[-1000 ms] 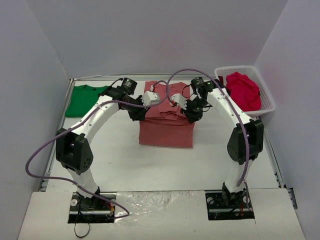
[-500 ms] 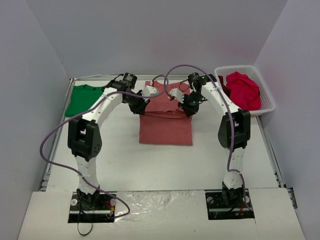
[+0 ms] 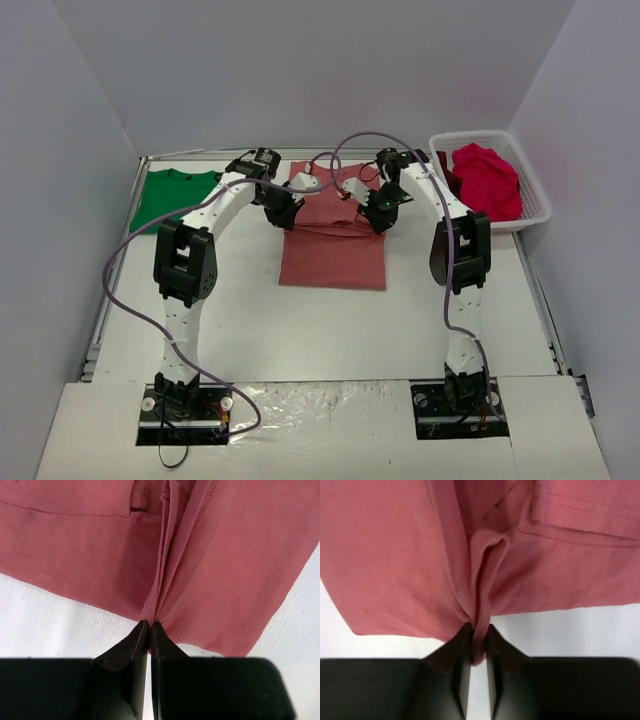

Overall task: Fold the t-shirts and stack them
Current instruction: Fold the folded rectangular tshirt in 1/3 of the way, then grab one side of the 2/3 rectangular tshirt with both arms

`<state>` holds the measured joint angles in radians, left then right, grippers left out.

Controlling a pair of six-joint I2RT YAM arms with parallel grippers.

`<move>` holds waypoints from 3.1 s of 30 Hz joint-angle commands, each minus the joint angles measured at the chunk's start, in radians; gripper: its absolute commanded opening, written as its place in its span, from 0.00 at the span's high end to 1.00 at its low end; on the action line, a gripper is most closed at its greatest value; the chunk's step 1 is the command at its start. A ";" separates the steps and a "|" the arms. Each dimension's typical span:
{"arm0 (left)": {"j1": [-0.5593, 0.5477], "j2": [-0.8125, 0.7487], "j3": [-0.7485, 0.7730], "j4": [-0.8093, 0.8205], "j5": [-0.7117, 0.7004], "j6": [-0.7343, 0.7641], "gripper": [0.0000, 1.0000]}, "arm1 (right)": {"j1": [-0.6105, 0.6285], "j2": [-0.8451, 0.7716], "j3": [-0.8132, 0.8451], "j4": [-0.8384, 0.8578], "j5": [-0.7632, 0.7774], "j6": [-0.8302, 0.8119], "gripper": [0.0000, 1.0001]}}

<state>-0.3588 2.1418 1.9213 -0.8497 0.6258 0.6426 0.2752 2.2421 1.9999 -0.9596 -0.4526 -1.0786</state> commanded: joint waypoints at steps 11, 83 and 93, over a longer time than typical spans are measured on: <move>0.014 0.059 0.140 0.090 -0.052 -0.040 0.63 | -0.021 0.065 0.128 0.200 0.034 0.150 0.45; -0.287 -0.447 -0.938 0.561 -0.433 0.066 0.98 | -0.013 -0.773 -0.940 0.418 -0.135 0.307 0.30; -0.168 -0.425 -0.808 0.342 -0.138 -0.007 0.98 | -0.010 -0.906 -1.105 0.577 -0.178 0.276 0.32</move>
<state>-0.5549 1.7100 1.0679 -0.3988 0.3702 0.6727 0.2577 1.3830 0.9382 -0.4503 -0.6121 -0.7876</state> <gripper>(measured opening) 0.051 0.684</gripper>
